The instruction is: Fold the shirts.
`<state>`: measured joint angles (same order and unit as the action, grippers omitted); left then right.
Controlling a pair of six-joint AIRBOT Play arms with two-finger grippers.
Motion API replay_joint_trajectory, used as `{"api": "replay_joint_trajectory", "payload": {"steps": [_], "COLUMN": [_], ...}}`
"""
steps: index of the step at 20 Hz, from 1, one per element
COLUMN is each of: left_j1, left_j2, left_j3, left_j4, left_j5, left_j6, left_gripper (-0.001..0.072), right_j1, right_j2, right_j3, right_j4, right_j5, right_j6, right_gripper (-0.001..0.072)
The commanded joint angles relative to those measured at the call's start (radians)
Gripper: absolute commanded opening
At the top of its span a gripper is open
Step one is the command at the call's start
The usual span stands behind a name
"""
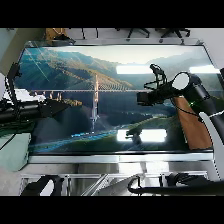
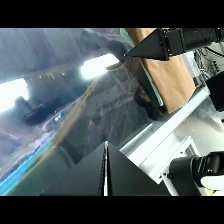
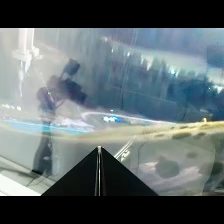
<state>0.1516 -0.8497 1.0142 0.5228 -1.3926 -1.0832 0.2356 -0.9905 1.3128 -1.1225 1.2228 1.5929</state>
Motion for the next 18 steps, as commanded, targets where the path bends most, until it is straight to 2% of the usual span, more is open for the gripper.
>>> {"api": "replay_joint_trajectory", "payload": {"steps": [1, 14, 18], "left_j1": [0.001, 0.001, 0.001], "left_j2": [0.000, 0.000, 0.000], "left_j3": [0.001, 0.001, 0.001], "left_j4": [0.000, 0.000, -0.003], "left_j5": [0.000, 0.004, 0.087], "left_j6": [0.000, 0.001, 0.000], "left_gripper": [0.0016, 0.0016, 0.0016], "right_j1": [0.001, 0.001, 0.001], "right_j2": [-0.001, -0.001, -0.002], "right_j3": [0.000, 0.000, 0.000], "right_j4": [0.000, 0.000, 0.000], "right_j5": [0.000, 0.000, -0.001], "right_j6": [0.000, 0.000, 0.000], "right_gripper": [0.0022, 0.0022, 0.0022]}}
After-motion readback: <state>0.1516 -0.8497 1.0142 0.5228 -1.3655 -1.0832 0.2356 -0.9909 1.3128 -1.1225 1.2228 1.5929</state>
